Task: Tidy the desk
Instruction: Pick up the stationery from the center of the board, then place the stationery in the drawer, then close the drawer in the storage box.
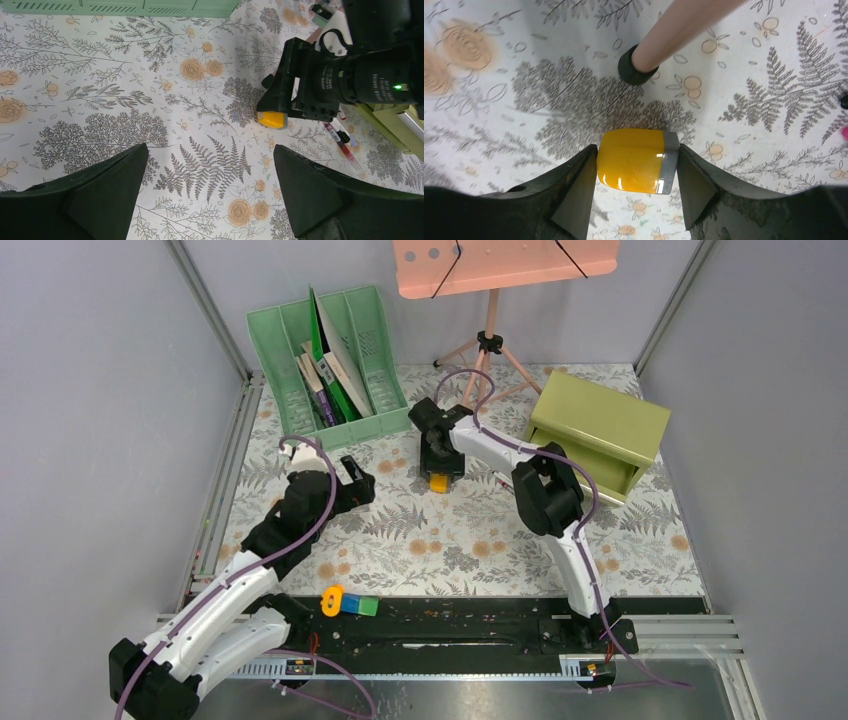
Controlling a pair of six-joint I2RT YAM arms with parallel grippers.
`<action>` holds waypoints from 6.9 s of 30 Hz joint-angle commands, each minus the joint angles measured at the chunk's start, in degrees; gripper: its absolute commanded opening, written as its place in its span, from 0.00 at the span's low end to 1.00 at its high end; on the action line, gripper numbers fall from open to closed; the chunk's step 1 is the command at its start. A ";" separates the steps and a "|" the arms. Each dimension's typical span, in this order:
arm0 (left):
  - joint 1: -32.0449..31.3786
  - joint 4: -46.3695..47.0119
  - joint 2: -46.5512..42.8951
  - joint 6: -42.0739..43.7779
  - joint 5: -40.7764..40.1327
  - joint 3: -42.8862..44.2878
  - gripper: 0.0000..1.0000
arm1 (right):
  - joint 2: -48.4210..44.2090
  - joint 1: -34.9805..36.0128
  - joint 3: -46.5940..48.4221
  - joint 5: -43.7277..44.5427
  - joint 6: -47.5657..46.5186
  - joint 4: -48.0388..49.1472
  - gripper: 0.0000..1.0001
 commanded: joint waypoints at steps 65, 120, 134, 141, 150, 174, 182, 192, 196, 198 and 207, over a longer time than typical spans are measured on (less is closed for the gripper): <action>0.33 2.91 -5.73 -3.29 2.84 1.75 0.99 | -51.34 -27.59 -30.99 6.33 -9.11 4.61 0.03; 0.35 4.37 -5.79 -4.17 1.91 0.93 0.99 | -69.51 -31.78 -51.33 -6.84 -8.82 6.85 0.93; 0.29 6.23 -7.02 -6.67 0.29 -1.05 0.99 | -70.27 -31.65 -64.13 -8.67 -7.45 13.45 0.91; 0.35 5.88 -7.35 -5.62 -0.36 -1.03 0.99 | -69.14 -31.69 -67.01 -5.66 -7.42 20.26 0.88; 0.31 5.73 -7.55 -5.14 -0.59 -1.11 0.99 | -62.40 -31.73 -63.16 -1.21 -9.26 21.67 0.74; 0.29 4.51 -7.38 -2.48 -1.57 -0.85 0.99 | -53.47 -31.77 -55.33 10.96 -12.45 29.77 0.31; 0.35 3.56 -6.67 -1.54 -2.09 -0.31 0.99 | -51.38 -31.81 -52.90 13.31 -13.31 32.58 0.31; 0.35 3.11 -6.93 -0.99 -2.60 -0.28 0.99 | -47.14 -31.93 -47.91 14.30 -13.11 32.59 0.31; 0.39 3.07 -6.84 -0.99 -2.52 -0.27 0.99 | -45.81 -32.04 -47.28 14.46 -12.71 33.36 0.32; 0.37 3.05 -6.84 -0.93 -2.49 -0.21 0.99 | -45.38 -32.04 -47.20 14.65 -12.57 34.11 0.32; 0.41 2.73 -6.93 -0.74 -2.73 -0.06 0.99 | -45.84 -32.20 -47.17 12.91 -11.74 35.35 0.32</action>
